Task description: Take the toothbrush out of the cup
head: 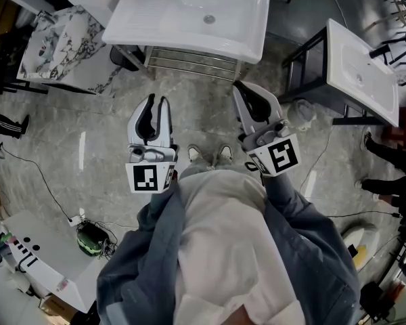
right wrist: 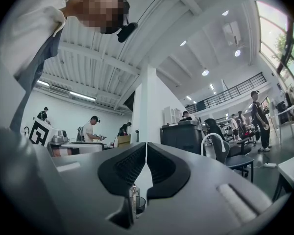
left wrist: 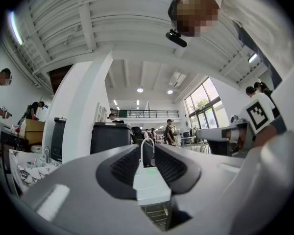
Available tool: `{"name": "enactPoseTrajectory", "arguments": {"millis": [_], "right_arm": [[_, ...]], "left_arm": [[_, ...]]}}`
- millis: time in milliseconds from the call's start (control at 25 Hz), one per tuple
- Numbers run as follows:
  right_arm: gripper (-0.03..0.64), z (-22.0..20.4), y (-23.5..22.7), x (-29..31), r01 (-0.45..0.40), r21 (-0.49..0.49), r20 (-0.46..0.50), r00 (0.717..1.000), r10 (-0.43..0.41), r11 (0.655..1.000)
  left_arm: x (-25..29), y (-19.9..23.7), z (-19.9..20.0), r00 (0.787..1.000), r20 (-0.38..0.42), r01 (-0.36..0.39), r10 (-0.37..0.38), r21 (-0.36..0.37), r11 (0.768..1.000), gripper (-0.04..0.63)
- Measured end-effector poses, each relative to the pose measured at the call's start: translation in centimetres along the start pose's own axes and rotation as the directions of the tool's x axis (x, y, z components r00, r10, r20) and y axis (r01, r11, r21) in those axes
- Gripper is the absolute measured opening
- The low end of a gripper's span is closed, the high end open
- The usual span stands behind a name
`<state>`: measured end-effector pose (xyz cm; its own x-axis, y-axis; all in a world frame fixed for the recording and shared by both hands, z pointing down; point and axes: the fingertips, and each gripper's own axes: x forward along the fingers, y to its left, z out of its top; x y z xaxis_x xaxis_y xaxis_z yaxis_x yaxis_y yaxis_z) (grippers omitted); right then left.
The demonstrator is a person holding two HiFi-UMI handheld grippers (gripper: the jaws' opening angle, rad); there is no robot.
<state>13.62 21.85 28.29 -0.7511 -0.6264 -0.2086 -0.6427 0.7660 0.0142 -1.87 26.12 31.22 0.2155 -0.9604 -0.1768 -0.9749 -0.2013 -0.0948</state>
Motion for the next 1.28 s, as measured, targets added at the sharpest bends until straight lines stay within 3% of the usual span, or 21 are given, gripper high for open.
{"name": "enactPoseTrajectory", "arguments": {"millis": [40,80,200,680,1280], "right_arm": [[0.011,0.0,0.0,0.0,0.000,-0.001,0.000,1.000,0.000,1.000],[0.011,0.1,0.0,0.0,0.000,-0.001,0.001,1.000,0.000,1.000],[0.011,0.0,0.1,0.1,0.000,-0.003,0.002,1.000,0.000,1.000],[0.011,-0.2,1.0,1.7,0.006,-0.018,-0.017,1.000,-0.007,1.000],[0.012,-2.1,0.9,8.0,0.065,-0.035,-0.033,0.997,-0.066,0.997]], "left_arm": [[0.0,0.1,0.1,1.000,0.005,-0.007,0.007,0.000,1.000,0.129],[0.0,0.3,0.2,1.000,0.010,-0.016,0.016,-0.003,1.000,0.217],[-0.1,1.0,0.4,0.999,0.025,-0.038,0.039,-0.007,0.999,0.258],[0.1,2.9,-0.4,1.000,0.011,-0.022,0.022,-0.040,0.999,0.256],[3.2,10.7,-2.3,1.000,0.007,-0.011,0.011,-0.041,0.999,0.233]]}}
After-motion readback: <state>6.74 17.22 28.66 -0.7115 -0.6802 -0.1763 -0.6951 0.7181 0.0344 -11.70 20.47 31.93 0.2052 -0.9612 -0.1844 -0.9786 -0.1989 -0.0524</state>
